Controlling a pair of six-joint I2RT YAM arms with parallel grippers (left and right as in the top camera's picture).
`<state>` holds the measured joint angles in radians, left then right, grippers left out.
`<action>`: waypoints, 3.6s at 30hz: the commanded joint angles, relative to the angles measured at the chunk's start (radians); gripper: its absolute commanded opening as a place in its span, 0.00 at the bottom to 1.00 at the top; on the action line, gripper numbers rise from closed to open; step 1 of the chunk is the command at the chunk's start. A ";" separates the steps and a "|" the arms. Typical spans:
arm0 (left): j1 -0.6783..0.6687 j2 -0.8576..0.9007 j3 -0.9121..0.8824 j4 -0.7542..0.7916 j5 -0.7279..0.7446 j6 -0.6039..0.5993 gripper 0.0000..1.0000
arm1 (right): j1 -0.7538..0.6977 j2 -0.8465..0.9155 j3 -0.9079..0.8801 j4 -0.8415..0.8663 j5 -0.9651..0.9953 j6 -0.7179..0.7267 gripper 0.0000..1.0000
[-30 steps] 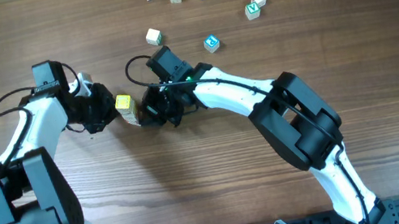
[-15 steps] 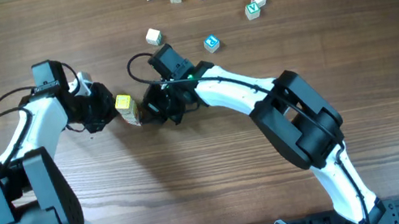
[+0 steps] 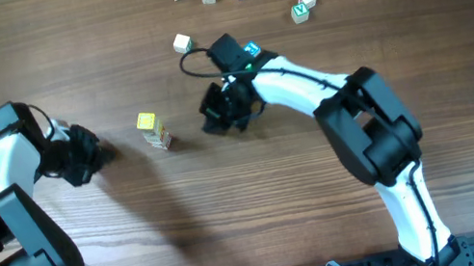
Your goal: Form a tower
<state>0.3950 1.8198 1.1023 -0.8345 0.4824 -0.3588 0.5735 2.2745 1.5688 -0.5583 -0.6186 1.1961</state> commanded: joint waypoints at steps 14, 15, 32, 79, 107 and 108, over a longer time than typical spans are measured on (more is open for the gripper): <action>-0.093 0.010 -0.005 -0.098 0.201 0.409 0.04 | -0.147 -0.006 -0.006 -0.220 0.260 -0.422 0.12; -0.105 0.010 -0.005 -0.092 0.174 0.408 0.04 | -0.147 -0.006 -0.006 -0.217 0.260 -0.436 0.12; -0.113 0.010 -0.079 0.002 0.126 0.381 0.04 | -0.147 -0.006 -0.006 -0.219 0.260 -0.445 0.08; -0.177 0.010 -0.091 0.106 -0.156 0.099 0.04 | -0.147 -0.006 -0.006 -0.217 0.253 -0.460 0.04; -0.072 0.009 -0.172 0.113 0.261 0.010 0.04 | -0.147 -0.006 -0.006 -0.217 0.256 -0.462 0.05; -0.072 0.009 -0.172 0.113 0.278 0.010 0.04 | -0.147 -0.006 -0.006 -0.216 0.256 -0.462 0.05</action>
<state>0.3191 1.8160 0.9264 -0.7189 0.6735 -0.3397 0.4328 2.2326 1.5799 -0.7780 -0.4728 0.7536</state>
